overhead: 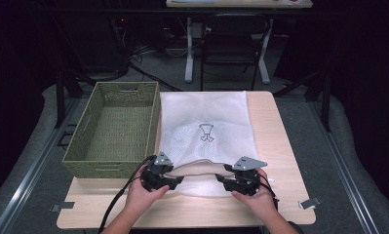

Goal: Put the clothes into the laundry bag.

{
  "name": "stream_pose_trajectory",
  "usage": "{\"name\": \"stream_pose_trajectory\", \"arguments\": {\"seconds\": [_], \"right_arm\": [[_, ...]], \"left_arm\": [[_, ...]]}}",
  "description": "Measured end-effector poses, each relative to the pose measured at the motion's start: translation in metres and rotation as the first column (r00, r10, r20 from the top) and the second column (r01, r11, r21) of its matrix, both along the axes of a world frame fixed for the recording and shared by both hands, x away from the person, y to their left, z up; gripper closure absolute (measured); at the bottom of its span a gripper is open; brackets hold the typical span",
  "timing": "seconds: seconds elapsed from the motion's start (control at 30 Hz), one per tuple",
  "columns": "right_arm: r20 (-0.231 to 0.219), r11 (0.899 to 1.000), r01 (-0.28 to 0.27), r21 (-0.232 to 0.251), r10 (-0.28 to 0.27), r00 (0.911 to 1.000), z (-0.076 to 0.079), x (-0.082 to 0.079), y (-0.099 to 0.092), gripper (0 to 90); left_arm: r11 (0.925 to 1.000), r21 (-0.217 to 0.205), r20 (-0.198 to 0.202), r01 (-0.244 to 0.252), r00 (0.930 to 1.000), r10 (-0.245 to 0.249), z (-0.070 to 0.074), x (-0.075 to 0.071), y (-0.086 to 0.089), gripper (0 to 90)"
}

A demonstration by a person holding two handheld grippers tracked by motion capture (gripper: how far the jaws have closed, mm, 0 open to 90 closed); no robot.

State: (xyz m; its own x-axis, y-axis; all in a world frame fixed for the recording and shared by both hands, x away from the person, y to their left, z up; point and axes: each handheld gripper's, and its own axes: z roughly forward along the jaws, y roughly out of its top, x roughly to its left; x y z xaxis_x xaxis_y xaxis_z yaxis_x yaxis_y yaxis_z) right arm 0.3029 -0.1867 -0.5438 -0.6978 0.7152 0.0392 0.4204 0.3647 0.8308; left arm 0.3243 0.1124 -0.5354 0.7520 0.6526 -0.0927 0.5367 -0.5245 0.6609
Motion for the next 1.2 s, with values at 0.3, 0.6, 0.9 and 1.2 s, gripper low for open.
{"name": "stream_pose_trajectory", "arguments": {"seconds": [0.3,0.6,0.9,1.2], "right_arm": [[-0.009,0.997,-0.060,-0.047,0.060,0.9982,-0.007,-0.002,0.014,47.4],[-0.021,0.995,-0.078,-0.069,0.076,0.9969,-0.010,-0.002,0.017,47.0],[-0.022,0.996,-0.066,-0.054,0.065,0.9977,-0.009,-0.001,0.014,47.0],[-0.012,0.998,-0.049,-0.040,0.049,0.9987,-0.009,-0.001,0.012,47.0]], "left_arm": [[0.9998,0.017,-0.005,0.003,1.0000,-0.003,-0.004,0.001,-0.001,41.0],[0.9997,0.023,-0.007,0.005,1.0000,-0.005,-0.005,0.001,-0.003,40.9],[0.9994,0.034,-0.009,0.010,0.9999,-0.009,-0.008,0.001,-0.004,40.8],[0.9993,0.035,-0.006,0.012,0.9999,-0.012,-0.007,0.002,-0.005,40.8]]}}
